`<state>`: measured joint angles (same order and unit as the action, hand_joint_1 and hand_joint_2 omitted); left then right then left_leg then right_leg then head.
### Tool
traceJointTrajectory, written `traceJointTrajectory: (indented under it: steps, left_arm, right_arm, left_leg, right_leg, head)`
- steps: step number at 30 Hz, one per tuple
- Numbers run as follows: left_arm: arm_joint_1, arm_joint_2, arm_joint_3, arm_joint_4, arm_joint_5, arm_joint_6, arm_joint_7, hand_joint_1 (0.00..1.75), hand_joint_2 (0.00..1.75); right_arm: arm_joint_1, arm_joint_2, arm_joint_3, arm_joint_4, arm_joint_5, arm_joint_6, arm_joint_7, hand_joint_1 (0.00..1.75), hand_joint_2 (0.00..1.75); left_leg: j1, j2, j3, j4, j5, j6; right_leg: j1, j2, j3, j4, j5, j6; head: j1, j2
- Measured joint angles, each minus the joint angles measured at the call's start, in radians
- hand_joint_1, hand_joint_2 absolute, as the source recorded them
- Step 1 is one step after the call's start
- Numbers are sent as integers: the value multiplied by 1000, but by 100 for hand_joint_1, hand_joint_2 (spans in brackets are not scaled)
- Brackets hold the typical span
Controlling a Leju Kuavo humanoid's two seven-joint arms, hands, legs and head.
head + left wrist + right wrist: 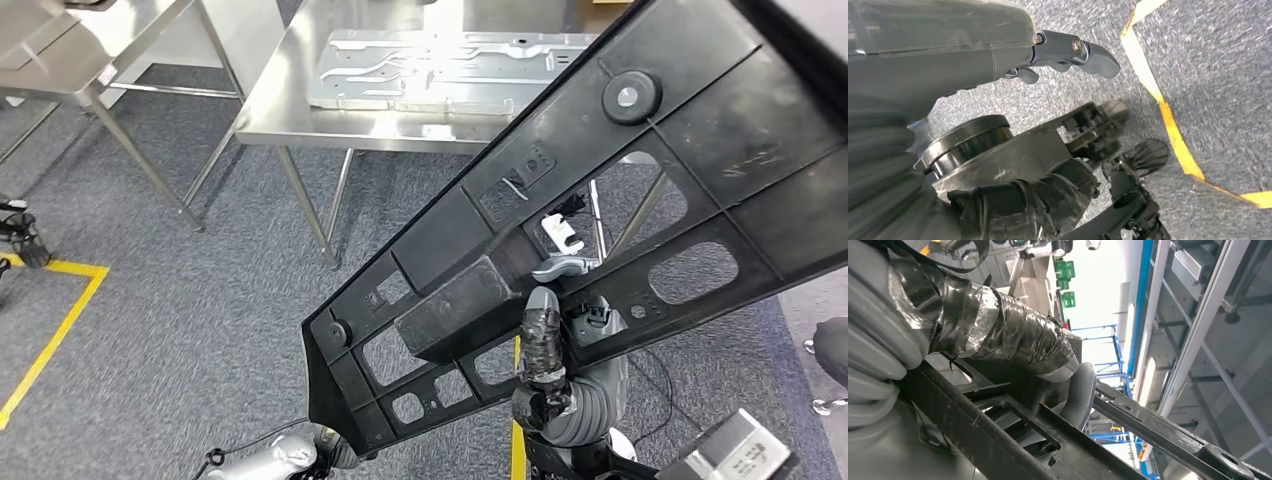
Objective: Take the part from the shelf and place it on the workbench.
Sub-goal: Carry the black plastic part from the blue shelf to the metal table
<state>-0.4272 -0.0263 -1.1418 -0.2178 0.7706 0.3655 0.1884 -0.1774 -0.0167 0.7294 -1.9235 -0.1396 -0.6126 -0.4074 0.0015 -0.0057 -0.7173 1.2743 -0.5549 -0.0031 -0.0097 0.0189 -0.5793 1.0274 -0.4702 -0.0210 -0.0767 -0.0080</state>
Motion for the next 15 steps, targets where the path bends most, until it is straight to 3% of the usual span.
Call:
traceJointTrajectory:
  steps: [2, 3, 4, 6, 9, 11, 13, 14, 15]
  left_arm:
    - [-1, 0, 0, 0, 0, 0, 0, 0, 175]
    - [-2, 0, 0, 0, 0, 0, 0, 0, 175]
    - [-4, 0, 0, 0, 0, 0, 1, 0, 175]
    - [-9, 0, 0, 0, 1, 0, 1, 0, 175]
    - [-13, -1, 0, 0, 3, 1, 0, 0, 175]
    - [-15, -1, 0, 0, 4, 2, 0, 0, 175]
    - [-15, -2, 0, 0, 4, 2, 0, 0, 175]
    - [-13, -3, 0, 0, 4, 2, 0, 0, 175]
    - [-11, -3, 0, 0, 4, 1, 0, 0, 175]
  right_arm:
    - [1, 2, 0, 3, 1, 0, -5, 175, 175]
    - [2, 4, 0, 5, 2, 0, -11, 175, 175]
    - [3, 7, 0, 6, 6, 1, -15, 175, 175]
    - [5, 10, 0, 9, 15, 2, -20, 175, 175]
    - [7, 12, 0, 11, 29, 2, -18, 175, 175]
    - [9, 12, 0, 12, 34, 2, -18, 175, 175]
    - [13, 12, 0, 14, 35, 2, -17, 175, 175]
    - [16, 12, 0, 14, 35, 2, -17, 175, 175]
    - [17, 12, 0, 15, 35, 2, -17, 175, 175]
  left_leg:
    - [-2, -2, 27, -124, 105, 13]
    - [-6, -3, 47, -180, 139, 21]
    - [-10, -4, 65, -220, 149, 29]
    - [-18, -3, 82, -248, 134, 39]
    - [-8, -2, 116, -285, 125, 48]
    - [-4, 0, 141, -299, 117, 55]
    - [-3, 1, 156, -299, 102, 58]
    - [-2, 1, 165, -298, 93, 56]
    - [0, 1, 175, -296, 84, 54]
  right_leg:
    - [3, 8, 25, -2, -18, 0]
    - [5, 11, 35, -4, -26, 3]
    - [5, 13, 41, -6, -31, 6]
    - [3, 15, 44, -12, -37, 17]
    - [3, 4, 44, 4, -51, 31]
    - [0, -6, -10, 101, -84, 38]
    - [-6, -8, -102, 233, -114, 45]
    - [-9, -8, -137, 268, -108, 50]
    - [-13, -9, -152, 263, -80, 54]
  head:
    - [1, 0]
    - [4, 0]
    - [6, 0]
    - [8, 0]
    - [9, 0]
    - [12, 0]
    - [13, 0]
    - [13, 0]
    - [13, 0]
